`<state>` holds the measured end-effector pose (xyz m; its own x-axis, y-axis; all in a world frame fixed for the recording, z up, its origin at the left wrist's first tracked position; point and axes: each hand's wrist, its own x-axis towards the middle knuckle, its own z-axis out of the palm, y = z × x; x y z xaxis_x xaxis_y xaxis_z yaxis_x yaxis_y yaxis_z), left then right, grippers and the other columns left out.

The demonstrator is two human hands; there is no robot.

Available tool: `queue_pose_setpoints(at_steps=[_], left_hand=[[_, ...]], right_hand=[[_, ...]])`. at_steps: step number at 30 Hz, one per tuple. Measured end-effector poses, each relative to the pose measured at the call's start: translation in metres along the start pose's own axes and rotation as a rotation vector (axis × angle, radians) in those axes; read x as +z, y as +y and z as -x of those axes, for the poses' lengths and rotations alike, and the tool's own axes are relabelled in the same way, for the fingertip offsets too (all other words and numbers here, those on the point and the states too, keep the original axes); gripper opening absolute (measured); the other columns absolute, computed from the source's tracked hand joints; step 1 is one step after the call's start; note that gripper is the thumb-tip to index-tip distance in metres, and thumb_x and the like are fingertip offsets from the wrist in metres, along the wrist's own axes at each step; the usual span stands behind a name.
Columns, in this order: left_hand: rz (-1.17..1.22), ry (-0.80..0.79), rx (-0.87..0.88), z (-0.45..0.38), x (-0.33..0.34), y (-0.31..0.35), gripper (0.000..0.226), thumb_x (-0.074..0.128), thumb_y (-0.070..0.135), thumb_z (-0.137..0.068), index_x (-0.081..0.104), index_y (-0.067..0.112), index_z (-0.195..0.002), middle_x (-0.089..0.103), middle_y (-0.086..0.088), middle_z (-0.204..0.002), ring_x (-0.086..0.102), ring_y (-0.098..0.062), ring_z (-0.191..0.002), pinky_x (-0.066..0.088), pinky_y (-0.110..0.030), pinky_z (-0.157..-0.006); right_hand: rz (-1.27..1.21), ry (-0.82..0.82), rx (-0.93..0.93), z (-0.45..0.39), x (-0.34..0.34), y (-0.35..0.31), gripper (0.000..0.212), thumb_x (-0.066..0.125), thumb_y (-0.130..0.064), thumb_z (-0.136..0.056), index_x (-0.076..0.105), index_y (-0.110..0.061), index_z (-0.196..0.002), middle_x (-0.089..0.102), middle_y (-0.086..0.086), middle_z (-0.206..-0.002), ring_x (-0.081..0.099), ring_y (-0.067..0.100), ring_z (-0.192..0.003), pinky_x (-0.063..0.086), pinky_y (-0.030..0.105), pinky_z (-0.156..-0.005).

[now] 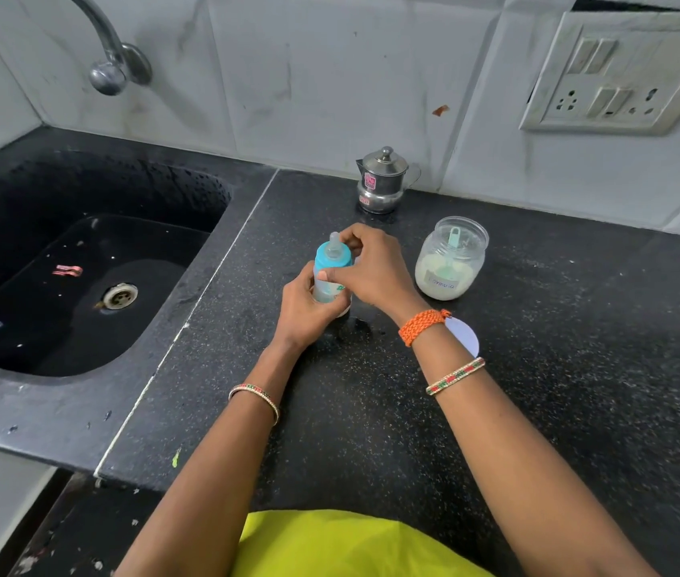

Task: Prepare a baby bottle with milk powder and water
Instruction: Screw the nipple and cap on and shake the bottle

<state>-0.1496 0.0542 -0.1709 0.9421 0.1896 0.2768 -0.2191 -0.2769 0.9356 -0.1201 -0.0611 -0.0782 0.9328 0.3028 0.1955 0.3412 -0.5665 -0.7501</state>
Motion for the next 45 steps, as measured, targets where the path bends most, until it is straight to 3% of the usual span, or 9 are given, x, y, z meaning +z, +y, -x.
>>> queue_pose_setpoints(at_steps=[9,12,17,21,30,33,37,41,45], left_hand=[[0.007,0.004,-0.018,0.000,-0.001,0.002,0.041,0.069,0.035,-0.067,0.055,0.035,-0.106,0.068,0.009,-0.095,0.065,-0.008,-0.084,0.052,-0.016,-0.072],[0.010,0.009,-0.021,0.000,0.000,0.002,0.040,0.069,0.036,-0.067,0.055,0.036,-0.104,0.068,0.009,-0.093,0.065,-0.007,-0.082,0.052,-0.019,-0.071],[0.012,0.007,-0.030,0.001,-0.001,0.004,0.037,0.068,0.035,-0.069,0.052,0.051,-0.099,0.066,0.024,-0.090,0.062,0.004,-0.082,0.048,-0.009,-0.070],[-0.001,-0.001,-0.037,0.002,-0.002,0.005,0.037,0.068,0.032,-0.070,0.053,0.050,-0.099,0.064,0.032,-0.090,0.062,0.006,-0.081,0.047,-0.007,-0.067],[0.028,0.002,-0.048,0.000,-0.001,-0.001,0.040,0.077,0.023,-0.069,0.060,0.023,-0.105,0.069,0.009,-0.092,0.064,-0.002,-0.081,0.051,-0.016,-0.069],[0.038,0.014,-0.053,0.000,0.000,-0.001,0.040,0.074,0.018,-0.072,0.059,0.021,-0.109,0.069,0.004,-0.094,0.064,-0.006,-0.082,0.053,-0.023,-0.072],[0.046,0.000,-0.032,0.001,0.000,0.001,0.042,0.073,0.017,-0.072,0.058,0.021,-0.111,0.069,0.004,-0.096,0.065,-0.009,-0.084,0.054,-0.022,-0.074],[0.026,0.000,0.002,0.002,-0.001,0.003,0.046,0.076,0.011,-0.072,0.057,0.023,-0.112,0.068,0.008,-0.097,0.066,-0.012,-0.086,0.053,-0.020,-0.073],[0.025,0.001,-0.003,0.002,-0.001,0.002,0.047,0.077,0.013,-0.074,0.056,0.023,-0.114,0.067,0.012,-0.099,0.065,-0.004,-0.087,0.050,-0.014,-0.075]], right_hand=[[-0.093,-0.166,-0.045,-0.007,-0.013,0.002,0.052,0.071,0.004,-0.074,0.060,-0.014,-0.121,0.055,0.004,-0.122,0.053,0.010,-0.108,0.038,0.005,-0.081],[-0.089,-0.241,-0.040,-0.015,-0.021,0.002,0.051,0.072,0.003,-0.075,0.059,-0.013,-0.121,0.055,0.007,-0.123,0.055,0.014,-0.108,0.042,0.018,-0.089],[-0.001,-0.286,-0.013,-0.017,-0.018,0.004,0.048,0.082,-0.013,-0.069,0.062,-0.011,-0.112,0.065,0.004,-0.106,0.057,0.012,-0.089,0.043,0.016,-0.070],[0.164,-0.163,0.027,-0.011,-0.011,0.001,0.048,0.082,-0.042,-0.064,0.051,-0.020,-0.093,0.058,-0.006,-0.093,0.053,0.013,-0.083,0.043,0.036,-0.075],[0.314,0.047,0.061,0.021,-0.003,-0.014,0.057,0.060,-0.069,-0.072,0.051,-0.014,-0.086,0.061,0.002,-0.088,0.058,0.022,-0.084,0.047,0.043,-0.074],[0.117,0.078,0.125,0.027,-0.012,-0.010,0.041,0.063,-0.057,-0.076,0.052,-0.020,-0.064,0.059,-0.006,-0.066,0.058,0.016,-0.067,0.050,0.041,-0.067],[-0.034,0.036,0.155,0.021,-0.010,0.000,0.041,0.068,-0.028,-0.079,0.056,-0.013,-0.116,0.056,0.005,-0.121,0.050,0.020,-0.115,0.043,0.036,-0.097],[-0.239,-0.136,0.157,0.025,0.002,0.001,0.058,0.065,-0.013,-0.082,0.046,-0.014,-0.137,0.052,0.001,-0.132,0.049,0.009,-0.117,0.037,0.000,-0.082],[-0.299,0.086,0.187,0.035,0.005,0.005,0.040,0.063,-0.013,-0.079,0.063,-0.013,-0.119,0.069,-0.001,-0.113,0.061,0.003,-0.106,0.049,0.016,-0.085]])
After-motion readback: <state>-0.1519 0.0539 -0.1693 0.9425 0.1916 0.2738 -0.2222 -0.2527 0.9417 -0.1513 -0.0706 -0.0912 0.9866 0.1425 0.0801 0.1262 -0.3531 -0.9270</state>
